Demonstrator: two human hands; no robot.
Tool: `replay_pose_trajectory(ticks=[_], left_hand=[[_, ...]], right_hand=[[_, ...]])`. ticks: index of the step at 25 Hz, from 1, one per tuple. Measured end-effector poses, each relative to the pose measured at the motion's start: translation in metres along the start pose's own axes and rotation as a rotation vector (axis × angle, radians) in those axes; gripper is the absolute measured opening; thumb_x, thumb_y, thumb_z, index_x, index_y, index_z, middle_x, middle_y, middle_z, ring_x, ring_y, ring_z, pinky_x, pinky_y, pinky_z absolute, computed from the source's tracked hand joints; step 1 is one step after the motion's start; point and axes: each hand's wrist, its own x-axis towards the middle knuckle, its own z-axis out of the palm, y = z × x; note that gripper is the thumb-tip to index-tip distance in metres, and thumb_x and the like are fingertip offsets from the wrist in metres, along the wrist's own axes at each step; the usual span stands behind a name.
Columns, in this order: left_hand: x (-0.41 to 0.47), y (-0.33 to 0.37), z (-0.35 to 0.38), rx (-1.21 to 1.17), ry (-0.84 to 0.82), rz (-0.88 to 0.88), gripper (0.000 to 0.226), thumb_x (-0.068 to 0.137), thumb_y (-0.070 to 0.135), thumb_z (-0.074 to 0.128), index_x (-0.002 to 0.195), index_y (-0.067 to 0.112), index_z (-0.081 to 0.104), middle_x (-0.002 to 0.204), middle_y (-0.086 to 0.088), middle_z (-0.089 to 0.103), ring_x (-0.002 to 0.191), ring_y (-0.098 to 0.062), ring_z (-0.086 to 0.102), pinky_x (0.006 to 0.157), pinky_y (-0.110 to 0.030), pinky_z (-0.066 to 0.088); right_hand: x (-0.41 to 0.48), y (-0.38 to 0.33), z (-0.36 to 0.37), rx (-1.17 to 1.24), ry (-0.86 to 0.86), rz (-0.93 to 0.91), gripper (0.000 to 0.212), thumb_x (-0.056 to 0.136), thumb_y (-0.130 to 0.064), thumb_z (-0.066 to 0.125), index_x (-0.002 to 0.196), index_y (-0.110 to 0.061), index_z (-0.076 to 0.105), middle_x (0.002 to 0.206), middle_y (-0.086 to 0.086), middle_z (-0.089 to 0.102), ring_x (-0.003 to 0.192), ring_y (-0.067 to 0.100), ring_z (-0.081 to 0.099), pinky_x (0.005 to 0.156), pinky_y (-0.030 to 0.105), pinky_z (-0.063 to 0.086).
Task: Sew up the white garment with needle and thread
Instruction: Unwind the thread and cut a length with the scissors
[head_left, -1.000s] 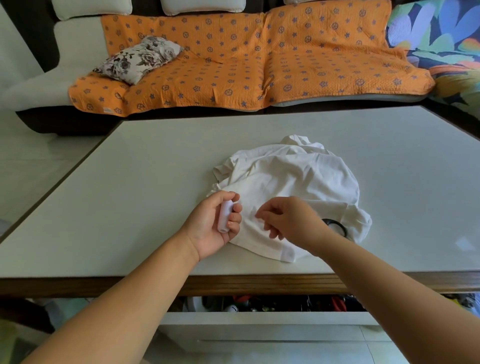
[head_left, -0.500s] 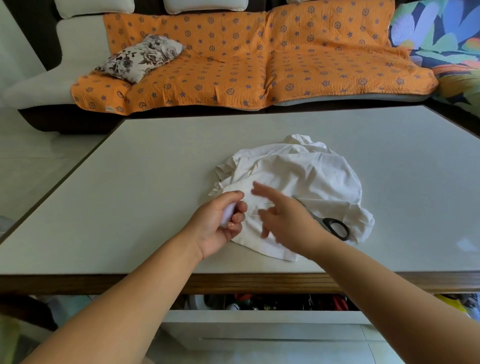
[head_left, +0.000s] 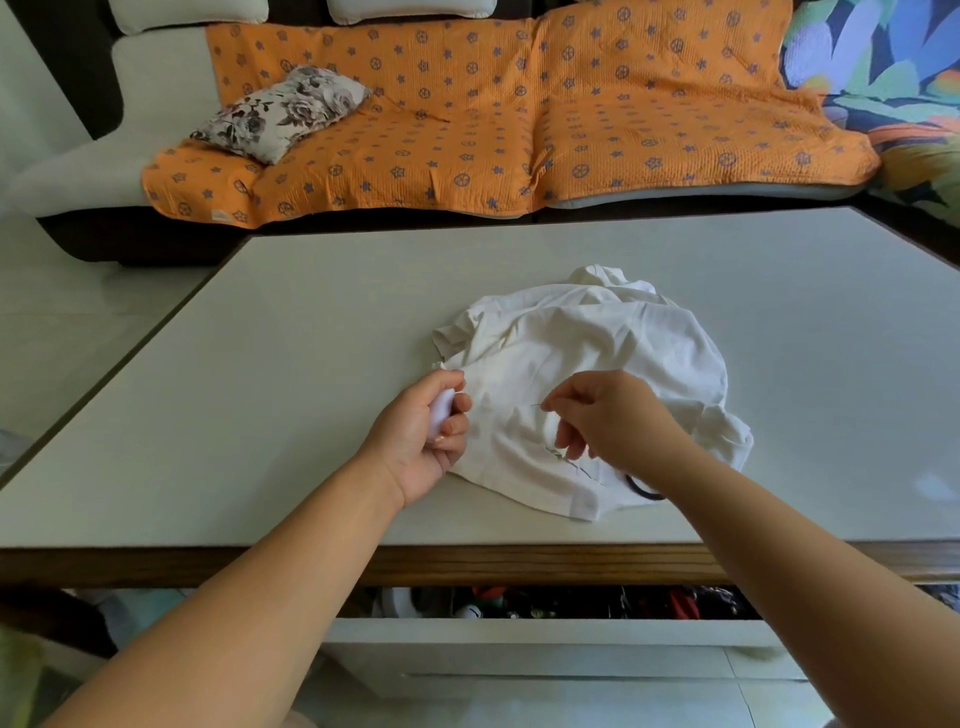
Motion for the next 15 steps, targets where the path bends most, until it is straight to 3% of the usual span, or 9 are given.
replay_pose_trajectory(ticks=[3, 6, 8, 10, 12, 15], left_hand=[[0.002, 0.002, -0.003, -0.005, 0.033, 0.016, 0.013, 0.093, 0.017, 0.056, 0.083, 0.017, 0.049, 0.065, 0.002, 0.049, 0.039, -0.004, 0.032, 0.034, -0.013, 0.02], [0.001, 0.002, -0.003, 0.015, 0.042, 0.022, 0.011, 0.094, 0.017, 0.057, 0.086, 0.017, 0.051, 0.067, 0.003, 0.046, 0.04, -0.003, 0.032, 0.035, -0.012, 0.02], [0.0, 0.001, -0.002, 0.036, 0.043, 0.025, 0.011, 0.095, 0.017, 0.059, 0.086, 0.017, 0.051, 0.066, 0.004, 0.046, 0.041, -0.002, 0.032, 0.035, -0.011, 0.02], [-0.001, 0.0, -0.001, 0.061, 0.026, 0.026, 0.012, 0.095, 0.018, 0.059, 0.087, 0.018, 0.05, 0.063, 0.005, 0.046, 0.041, -0.002, 0.033, 0.036, -0.012, 0.02], [-0.004, -0.002, 0.002, 0.085, -0.02, 0.018, 0.011, 0.095, 0.02, 0.058, 0.088, 0.018, 0.05, 0.062, 0.004, 0.047, 0.041, -0.003, 0.034, 0.037, -0.013, 0.021], [-0.007, -0.006, 0.009, 0.122, -0.102, 0.006, 0.011, 0.096, 0.023, 0.055, 0.087, 0.017, 0.052, 0.063, 0.004, 0.048, 0.043, -0.004, 0.036, 0.037, -0.013, 0.024]], right_hand=[[0.004, 0.006, -0.015, -0.108, 0.072, 0.043, 0.024, 0.096, -0.011, 0.048, 0.088, -0.018, 0.069, 0.066, -0.002, 0.07, 0.051, 0.004, 0.063, 0.048, 0.011, 0.042], [0.007, 0.012, -0.023, -0.201, 0.066, 0.118, 0.024, 0.097, -0.013, 0.047, 0.094, -0.017, 0.07, 0.074, -0.002, 0.072, 0.058, 0.01, 0.065, 0.06, 0.021, 0.051], [0.005, 0.01, -0.021, -0.424, 0.093, 0.091, 0.023, 0.098, -0.021, 0.051, 0.111, -0.021, 0.069, 0.1, -0.002, 0.073, 0.082, 0.016, 0.067, 0.075, 0.031, 0.054], [-0.001, 0.003, -0.012, -0.508, 0.193, -0.087, 0.038, 0.097, -0.025, 0.056, 0.135, -0.024, 0.056, 0.131, -0.003, 0.06, 0.105, 0.02, 0.063, 0.085, 0.032, 0.051], [-0.007, -0.007, 0.003, -0.247, 0.105, -0.223, 0.052, 0.097, -0.02, 0.057, 0.147, -0.025, 0.042, 0.141, -0.008, 0.051, 0.093, 0.015, 0.067, 0.074, 0.025, 0.048], [-0.014, -0.012, 0.028, 0.236, -0.229, -0.077, 0.056, 0.098, -0.01, 0.053, 0.149, -0.023, 0.036, 0.131, -0.008, 0.06, 0.067, 0.011, 0.068, 0.058, 0.021, 0.051]])
